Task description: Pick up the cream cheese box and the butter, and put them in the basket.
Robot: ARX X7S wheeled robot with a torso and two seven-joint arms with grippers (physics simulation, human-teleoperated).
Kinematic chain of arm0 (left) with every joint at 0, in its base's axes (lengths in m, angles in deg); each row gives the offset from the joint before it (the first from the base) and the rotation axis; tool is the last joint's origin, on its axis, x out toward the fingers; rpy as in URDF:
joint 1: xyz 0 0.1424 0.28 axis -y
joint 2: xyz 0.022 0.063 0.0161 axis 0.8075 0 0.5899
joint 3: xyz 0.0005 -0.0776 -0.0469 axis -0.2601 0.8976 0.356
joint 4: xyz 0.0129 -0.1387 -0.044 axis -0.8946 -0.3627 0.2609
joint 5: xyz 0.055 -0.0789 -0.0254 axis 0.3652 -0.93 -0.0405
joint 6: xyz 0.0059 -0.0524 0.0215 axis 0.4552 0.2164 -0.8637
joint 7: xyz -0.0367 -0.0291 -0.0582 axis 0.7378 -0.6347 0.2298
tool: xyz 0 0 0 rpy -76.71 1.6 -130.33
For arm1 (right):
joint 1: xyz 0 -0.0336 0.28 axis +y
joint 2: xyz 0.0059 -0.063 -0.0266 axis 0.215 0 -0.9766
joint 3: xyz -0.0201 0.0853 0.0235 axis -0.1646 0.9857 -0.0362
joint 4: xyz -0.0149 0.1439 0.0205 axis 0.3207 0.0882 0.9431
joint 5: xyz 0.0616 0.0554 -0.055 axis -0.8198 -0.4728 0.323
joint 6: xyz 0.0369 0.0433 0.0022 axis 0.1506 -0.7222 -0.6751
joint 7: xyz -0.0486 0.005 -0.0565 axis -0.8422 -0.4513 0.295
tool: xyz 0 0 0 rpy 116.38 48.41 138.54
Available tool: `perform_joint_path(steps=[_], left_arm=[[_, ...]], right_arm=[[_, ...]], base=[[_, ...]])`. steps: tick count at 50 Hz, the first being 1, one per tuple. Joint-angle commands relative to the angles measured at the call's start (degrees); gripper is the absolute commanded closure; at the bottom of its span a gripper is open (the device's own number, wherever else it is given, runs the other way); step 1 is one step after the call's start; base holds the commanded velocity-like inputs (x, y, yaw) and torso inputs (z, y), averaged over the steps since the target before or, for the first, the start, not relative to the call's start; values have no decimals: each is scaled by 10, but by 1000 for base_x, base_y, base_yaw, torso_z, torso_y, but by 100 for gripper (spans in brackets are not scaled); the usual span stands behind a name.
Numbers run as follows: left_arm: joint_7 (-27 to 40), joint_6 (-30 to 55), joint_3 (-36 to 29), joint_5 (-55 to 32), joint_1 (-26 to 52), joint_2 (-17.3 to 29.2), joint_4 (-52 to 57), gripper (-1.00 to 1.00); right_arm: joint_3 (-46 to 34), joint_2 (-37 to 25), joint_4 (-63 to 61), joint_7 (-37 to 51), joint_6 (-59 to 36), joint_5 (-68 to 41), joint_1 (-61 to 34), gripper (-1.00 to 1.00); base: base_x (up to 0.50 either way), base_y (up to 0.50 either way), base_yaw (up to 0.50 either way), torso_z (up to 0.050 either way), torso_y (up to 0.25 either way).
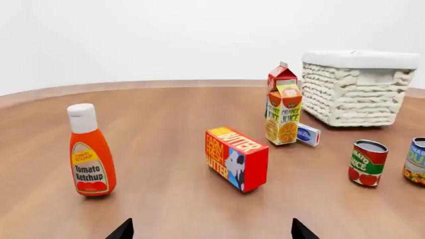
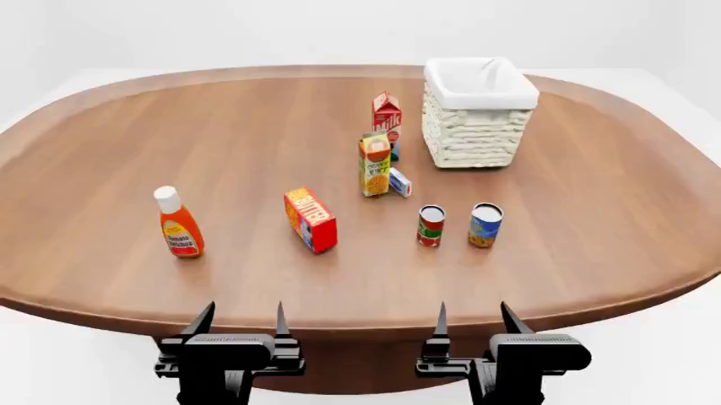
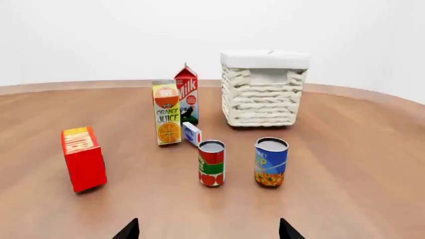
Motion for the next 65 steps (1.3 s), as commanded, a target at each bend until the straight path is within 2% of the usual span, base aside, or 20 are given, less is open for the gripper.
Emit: perform_joint_path(steps=[1, 29, 31, 32, 48, 52, 58, 61, 62, 65], left_arm=[[11, 0, -10, -10, 1, 9, -1, -100], [50, -8, -51, -35, -1, 42, 4, -100], [50, -8, -51, -35, -1, 42, 4, -100], [11, -6, -13, 3, -3, 8, 2, -100], [39, 1, -41, -23, -7, 32, 18, -100], [50, 6, -33, -31, -8, 38, 49, -100], [81, -2, 1, -27, -13, 59, 143, -100], [104, 1, 37, -28, -18, 72, 213, -100], [109, 0, 48, -31, -19, 76, 228, -100], [122, -21, 71, -30, -24, 83, 256, -100]], right_arm=[[-15, -11, -1, 16, -3, 5, 1, -100], [-54, -41, 0, 54, -8, -24, 0, -100], [-54, -41, 0, 54, -8, -24, 0, -100], [-17, -9, 0, 16, -9, 8, 2, -100], [-46, -32, 0, 46, -9, -10, 2, -100], [-36, -35, -24, 57, -8, -23, 1, -100], [27, -40, -99, 82, 22, -84, -14, -100], [59, -44, -130, 96, 70, -102, -20, -100], [73, -47, -150, 83, 96, -140, -20, -100], [83, -50, -165, 89, 128, -131, -20, -100]], base=[[0, 0, 0, 0, 0], [0, 0, 0, 0, 0], [0, 0, 0, 0, 0], [0, 0, 0, 0, 0], [0, 0, 0, 0, 0], [0, 0, 0, 0, 0], [0, 0, 0, 0, 0], [0, 0, 0, 0, 0], [0, 0, 0, 0, 0], [0, 0, 0, 0, 0]])
